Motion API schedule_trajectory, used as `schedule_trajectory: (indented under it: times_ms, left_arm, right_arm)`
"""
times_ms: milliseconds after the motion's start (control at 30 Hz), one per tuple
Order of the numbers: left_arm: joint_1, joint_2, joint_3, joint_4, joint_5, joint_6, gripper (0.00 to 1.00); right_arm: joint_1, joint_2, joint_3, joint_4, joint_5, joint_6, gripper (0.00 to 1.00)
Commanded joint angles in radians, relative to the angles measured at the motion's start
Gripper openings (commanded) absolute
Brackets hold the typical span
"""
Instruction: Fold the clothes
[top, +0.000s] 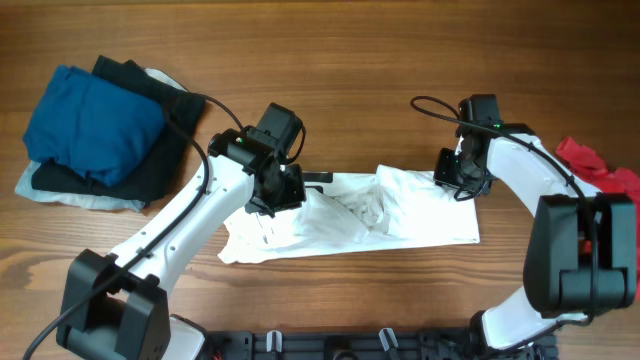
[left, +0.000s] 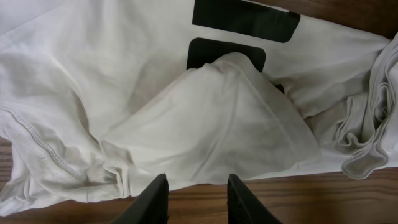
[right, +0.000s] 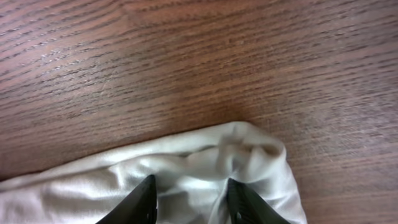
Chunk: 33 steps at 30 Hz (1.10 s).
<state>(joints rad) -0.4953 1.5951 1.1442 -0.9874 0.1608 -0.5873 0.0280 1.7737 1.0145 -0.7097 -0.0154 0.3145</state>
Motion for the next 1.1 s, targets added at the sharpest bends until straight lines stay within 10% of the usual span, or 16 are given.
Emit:
schedule_trajectory:
  times_ms: [0, 767, 1067]
  left_arm:
    - [0.005, -0.007, 0.001, -0.001, -0.006, 0.007, 0.31]
    - [0.005, -0.007, 0.001, -0.005, -0.021, 0.006, 0.32]
    - [0.005, -0.007, 0.001, -0.005, -0.021, 0.007, 0.32]
  right_arm:
    - [0.002, -0.130, 0.026, -0.005, -0.049, -0.052, 0.39]
    - [0.418, -0.193, -0.140, 0.042, -0.079, 0.006, 0.43]
    - [0.426, -0.121, -0.140, 0.037, -0.006, 0.119, 0.20]
